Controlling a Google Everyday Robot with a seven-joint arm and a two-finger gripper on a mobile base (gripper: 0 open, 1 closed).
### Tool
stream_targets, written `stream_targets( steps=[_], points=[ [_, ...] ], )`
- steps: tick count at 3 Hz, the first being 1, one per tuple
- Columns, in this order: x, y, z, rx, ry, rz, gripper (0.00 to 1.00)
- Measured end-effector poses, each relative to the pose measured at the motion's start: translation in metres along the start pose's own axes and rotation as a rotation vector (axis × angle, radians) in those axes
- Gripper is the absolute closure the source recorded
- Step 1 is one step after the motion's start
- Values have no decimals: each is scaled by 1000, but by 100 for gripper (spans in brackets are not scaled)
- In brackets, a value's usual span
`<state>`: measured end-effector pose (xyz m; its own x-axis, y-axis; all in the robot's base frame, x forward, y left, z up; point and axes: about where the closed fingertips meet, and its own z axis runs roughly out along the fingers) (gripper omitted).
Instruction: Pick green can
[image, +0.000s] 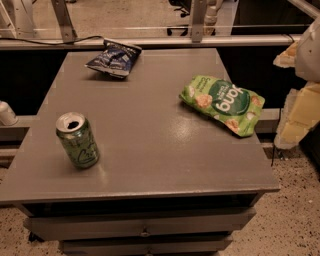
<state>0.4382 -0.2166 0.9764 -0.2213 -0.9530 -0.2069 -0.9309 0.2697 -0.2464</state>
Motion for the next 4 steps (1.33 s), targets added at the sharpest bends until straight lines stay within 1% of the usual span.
stream_targets(
  steps=[1, 2, 3, 4],
  points=[
    [-1, 0, 0, 3, -4, 1, 0],
    [-21, 9, 16, -22, -87, 20, 0],
    [-67, 21, 39, -55, -235, 30, 0],
    [-127, 30, 60, -89, -423, 28, 0]
  ],
)
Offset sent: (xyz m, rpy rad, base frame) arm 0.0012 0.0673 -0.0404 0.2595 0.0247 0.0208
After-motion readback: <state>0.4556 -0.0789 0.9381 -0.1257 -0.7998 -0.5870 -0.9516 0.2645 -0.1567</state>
